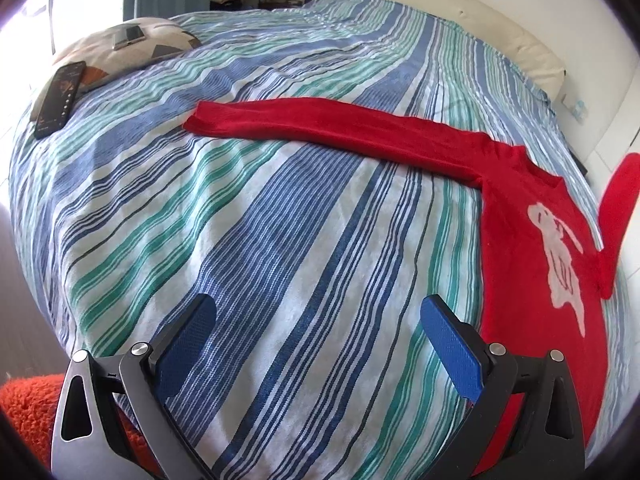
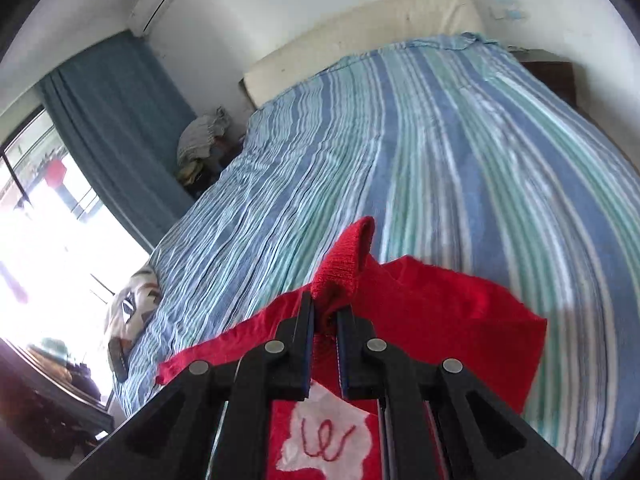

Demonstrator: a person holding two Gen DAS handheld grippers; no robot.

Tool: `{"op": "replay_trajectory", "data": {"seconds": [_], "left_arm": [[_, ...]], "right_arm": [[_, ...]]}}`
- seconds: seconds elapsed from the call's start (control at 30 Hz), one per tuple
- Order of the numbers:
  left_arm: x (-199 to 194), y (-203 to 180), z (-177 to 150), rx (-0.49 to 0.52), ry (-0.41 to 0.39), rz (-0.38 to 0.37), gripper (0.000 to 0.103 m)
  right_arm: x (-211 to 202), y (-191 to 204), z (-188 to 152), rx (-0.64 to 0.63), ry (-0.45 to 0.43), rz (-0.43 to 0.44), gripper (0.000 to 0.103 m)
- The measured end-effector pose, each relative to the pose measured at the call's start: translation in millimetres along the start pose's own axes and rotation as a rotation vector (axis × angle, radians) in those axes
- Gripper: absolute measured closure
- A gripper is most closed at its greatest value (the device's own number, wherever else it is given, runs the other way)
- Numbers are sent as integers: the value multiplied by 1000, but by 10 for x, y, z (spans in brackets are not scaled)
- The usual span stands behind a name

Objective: Fold small clothes
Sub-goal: 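Fold the held sleeve across the sweater body and open the right tool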

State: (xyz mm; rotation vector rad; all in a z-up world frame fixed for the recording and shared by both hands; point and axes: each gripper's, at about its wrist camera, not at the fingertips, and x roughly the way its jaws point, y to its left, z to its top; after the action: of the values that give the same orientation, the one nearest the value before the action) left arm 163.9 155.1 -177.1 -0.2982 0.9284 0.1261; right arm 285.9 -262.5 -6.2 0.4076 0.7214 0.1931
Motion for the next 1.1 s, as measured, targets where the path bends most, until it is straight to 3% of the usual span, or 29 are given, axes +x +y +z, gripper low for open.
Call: {"op": "replay_trajectory", "data": {"seconds": [0.03, 0.07, 0.1, 0.13, 0.2, 0.3, 0.47, 0.5, 0.53, 0.63, 0.7, 0.8, 0.9, 1.0, 1.1], "left_arm": [[12, 4, 2, -5, 4, -1, 1], [26, 5, 5, -9, 8, -4, 1], [39, 5, 10, -11, 11, -7, 1], [51, 0, 15, -12, 13, -9, 1], [66, -13, 19, -9, 14, -11, 1], [84, -37, 21, -4, 19, -22, 1], [132, -82, 2, 11, 34, -18, 1], [137, -89, -4, 14, 36, -15, 1], [143, -93, -8, 17, 37, -12, 1], [134, -100, -27, 23, 35, -3, 1], [131, -98, -35, 23, 35, -2, 1], [139, -106, -34, 26, 35, -1, 1], [156, -140, -35, 34, 37, -1, 1], [150, -171, -55, 49, 37, 1, 1], [147, -171, -49, 49, 37, -1, 1]], "right_arm": [[204, 62, -87, -7, 41, 29, 87], [348, 79, -135, 1, 79, 53, 69], [552, 67, -196, 33, 145, 102, 49], [625, -26, -294, 73, 189, 151, 17], [718, -176, -401, 172, 205, 284, 17], [713, -430, -501, 252, 199, 302, 17], [669, -1129, -730, 373, 217, 107, 17], [639, -1306, -812, 403, 225, 47, 17], [637, -1516, -925, 427, 249, -67, 17], [493, -1933, -1132, 462, 272, -272, 26], [307, -1957, -1124, 434, 213, -294, 27], [183, -1674, -974, 313, 180, -250, 27], [258, -1118, -839, 121, 211, -166, 27], [607, -545, -797, 50, 278, 16, 29], [1122, -137, -885, 152, 355, 247, 30]]}}
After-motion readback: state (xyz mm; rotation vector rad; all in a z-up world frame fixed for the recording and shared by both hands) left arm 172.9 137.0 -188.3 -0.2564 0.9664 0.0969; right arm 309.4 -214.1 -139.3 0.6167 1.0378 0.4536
